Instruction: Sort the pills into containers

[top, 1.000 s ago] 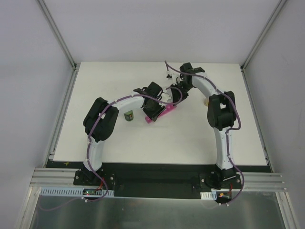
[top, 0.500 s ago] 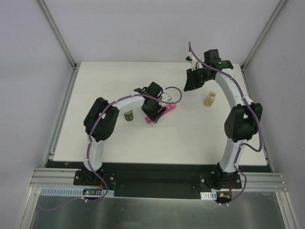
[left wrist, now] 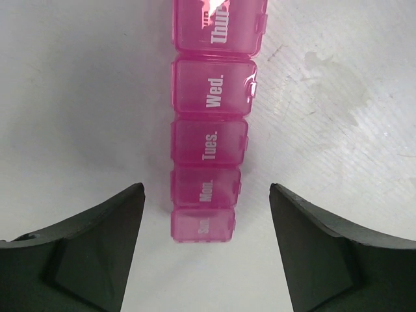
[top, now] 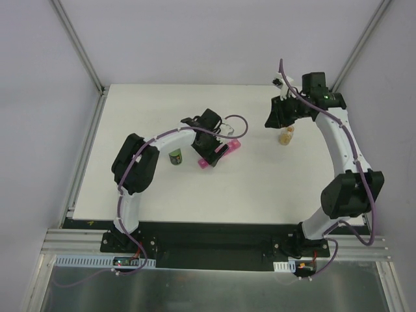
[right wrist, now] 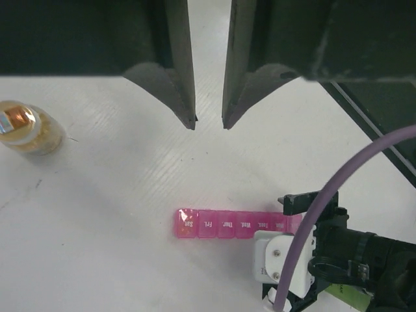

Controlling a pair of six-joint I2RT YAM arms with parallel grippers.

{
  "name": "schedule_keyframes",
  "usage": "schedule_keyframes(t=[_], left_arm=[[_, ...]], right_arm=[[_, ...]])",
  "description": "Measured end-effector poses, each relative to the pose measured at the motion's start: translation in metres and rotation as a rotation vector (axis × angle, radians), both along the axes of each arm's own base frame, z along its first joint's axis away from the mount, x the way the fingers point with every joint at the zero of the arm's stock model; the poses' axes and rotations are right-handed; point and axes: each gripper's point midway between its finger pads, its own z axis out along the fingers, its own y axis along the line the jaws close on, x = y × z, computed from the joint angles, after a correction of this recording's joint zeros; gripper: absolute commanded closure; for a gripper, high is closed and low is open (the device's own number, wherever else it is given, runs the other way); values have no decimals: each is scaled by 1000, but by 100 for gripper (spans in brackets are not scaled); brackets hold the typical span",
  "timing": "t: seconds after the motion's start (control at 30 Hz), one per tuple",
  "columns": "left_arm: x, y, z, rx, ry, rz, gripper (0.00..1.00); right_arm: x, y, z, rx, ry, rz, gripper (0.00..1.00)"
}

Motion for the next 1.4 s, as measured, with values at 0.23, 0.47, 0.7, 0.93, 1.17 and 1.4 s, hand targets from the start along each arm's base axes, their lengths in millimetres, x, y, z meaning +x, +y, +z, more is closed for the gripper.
schedule_keyframes(t=[0.23, 0.47, 0.7, 0.93, 1.17, 1.4], left_arm=[[13, -5, 82, -108, -164, 31, 1], [-1, 14, 232, -378, -462, 125, 1], [-67, 81, 313, -644, -618, 284, 1], [-131, 125, 338, -795, -712, 347, 1], [-149, 140, 346, -835, -743, 377, 1], [-150, 141, 336, -807, -716, 383, 1]], right_arm=[[-30, -29, 59, -37, -212, -53, 41], [-70, -65, 99, -102, -401, -161, 3], [-115, -96, 118, -126, -543, -403, 3], [-143, -106, 147, -57, -627, -569, 3], [-145, -115, 148, -30, -590, -668, 3], [-145, -118, 147, -27, -582, -697, 3]])
